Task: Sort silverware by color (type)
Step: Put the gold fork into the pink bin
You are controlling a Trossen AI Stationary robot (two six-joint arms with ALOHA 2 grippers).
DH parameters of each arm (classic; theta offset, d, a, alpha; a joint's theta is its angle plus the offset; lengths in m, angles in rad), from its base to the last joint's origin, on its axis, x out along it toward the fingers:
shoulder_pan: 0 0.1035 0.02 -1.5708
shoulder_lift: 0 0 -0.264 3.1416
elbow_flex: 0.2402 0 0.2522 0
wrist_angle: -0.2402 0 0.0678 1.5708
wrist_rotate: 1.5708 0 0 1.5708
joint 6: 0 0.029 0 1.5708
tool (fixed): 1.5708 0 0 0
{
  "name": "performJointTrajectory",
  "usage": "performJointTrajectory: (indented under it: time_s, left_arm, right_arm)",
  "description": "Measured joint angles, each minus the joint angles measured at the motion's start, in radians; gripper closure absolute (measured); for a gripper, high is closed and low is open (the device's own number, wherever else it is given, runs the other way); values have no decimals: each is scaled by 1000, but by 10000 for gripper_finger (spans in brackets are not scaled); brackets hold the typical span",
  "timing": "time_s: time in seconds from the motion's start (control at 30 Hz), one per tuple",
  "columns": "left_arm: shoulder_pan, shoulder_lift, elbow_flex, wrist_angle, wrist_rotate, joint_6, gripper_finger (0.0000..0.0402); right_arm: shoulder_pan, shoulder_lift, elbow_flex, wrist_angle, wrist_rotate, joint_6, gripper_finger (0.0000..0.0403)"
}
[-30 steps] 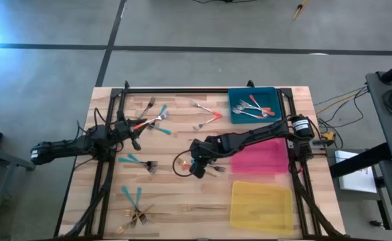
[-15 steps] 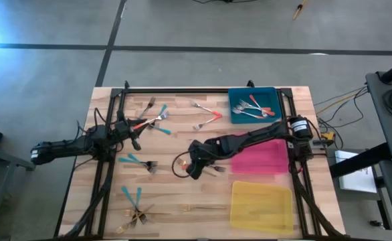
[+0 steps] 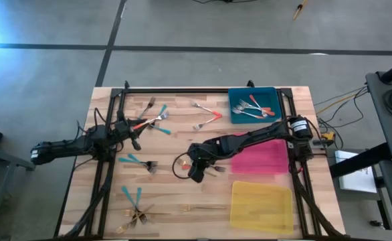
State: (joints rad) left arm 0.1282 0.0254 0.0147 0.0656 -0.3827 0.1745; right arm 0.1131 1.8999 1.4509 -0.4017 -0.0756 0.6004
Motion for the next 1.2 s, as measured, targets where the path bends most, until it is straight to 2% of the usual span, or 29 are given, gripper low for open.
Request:
performJointTrajectory:
  time_s: [0.13, 0.73, 0.9, 1.03, 1.1, 1.2]
  left_arm:
    - [0, 0, 0, 0, 0, 0, 337]
    - [0, 0, 0, -1, 0, 0, 337]
    - [0, 0, 0, 0, 0, 0, 337]
    - [0, 0, 0, 0, 0, 0, 337]
    - [0, 0, 0, -1, 0, 0, 337]
    - [0, 0, 0, 0, 0, 0, 337]
  right_arm:
    - [0, 8, 0, -9, 47, 27, 357]
    - [-2, 15, 0, -1, 50, 89, 357]
    - [-2, 15, -1, -8, 55, -27, 357]
    - [-2, 14, -1, -8, 127, -141, 353]
    - [-2, 14, -1, 7, 129, -236, 340]
    - [-2, 14, -1, 25, 131, -279, 303]
